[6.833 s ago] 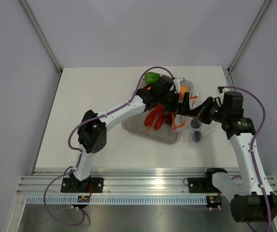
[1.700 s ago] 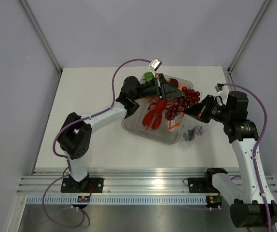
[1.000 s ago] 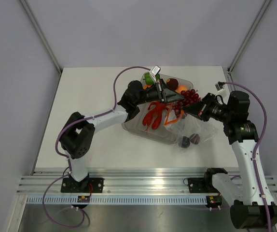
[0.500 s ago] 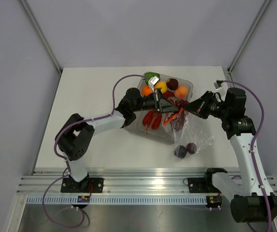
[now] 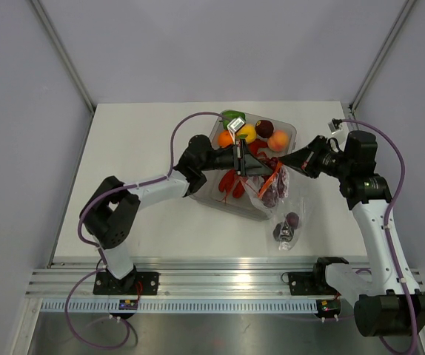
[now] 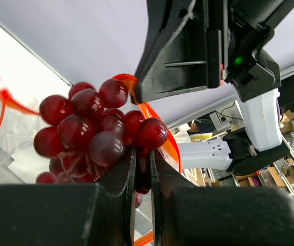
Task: Place the food in the zip-top bag and seal the zipper
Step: Place the fake fruit in the zipper food storage bag.
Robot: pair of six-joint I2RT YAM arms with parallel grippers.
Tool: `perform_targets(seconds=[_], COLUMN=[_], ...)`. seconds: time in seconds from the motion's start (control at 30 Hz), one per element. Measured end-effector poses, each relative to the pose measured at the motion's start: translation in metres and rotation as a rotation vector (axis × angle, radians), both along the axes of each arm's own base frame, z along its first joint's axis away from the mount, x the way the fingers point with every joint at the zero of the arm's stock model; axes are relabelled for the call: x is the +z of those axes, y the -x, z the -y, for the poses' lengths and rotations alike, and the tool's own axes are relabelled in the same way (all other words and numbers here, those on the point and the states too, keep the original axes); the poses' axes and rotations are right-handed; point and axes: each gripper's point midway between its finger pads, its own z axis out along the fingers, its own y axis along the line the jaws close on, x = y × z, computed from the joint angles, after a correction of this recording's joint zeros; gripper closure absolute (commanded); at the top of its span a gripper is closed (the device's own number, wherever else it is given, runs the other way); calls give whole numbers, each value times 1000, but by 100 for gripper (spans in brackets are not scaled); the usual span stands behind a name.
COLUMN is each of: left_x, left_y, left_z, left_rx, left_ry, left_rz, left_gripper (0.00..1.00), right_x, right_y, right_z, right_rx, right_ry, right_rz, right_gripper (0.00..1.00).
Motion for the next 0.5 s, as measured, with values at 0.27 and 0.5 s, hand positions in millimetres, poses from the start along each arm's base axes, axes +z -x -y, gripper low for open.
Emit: perform_targets(seconds=[0.27, 0.5], left_x=[-11, -19], left_y=[5, 16], left_z=[-3, -26], left_rx=[-5, 76], left_ry=[-9, -45], left_rz=[10, 25], left_gripper=[100, 100], right_x=[-4, -4], right_y=[-5, -8], right_z=[4, 10], right_rx=[-27, -66], right_ry=[25, 61], right_rz=[5, 10], right_gripper=[100, 100])
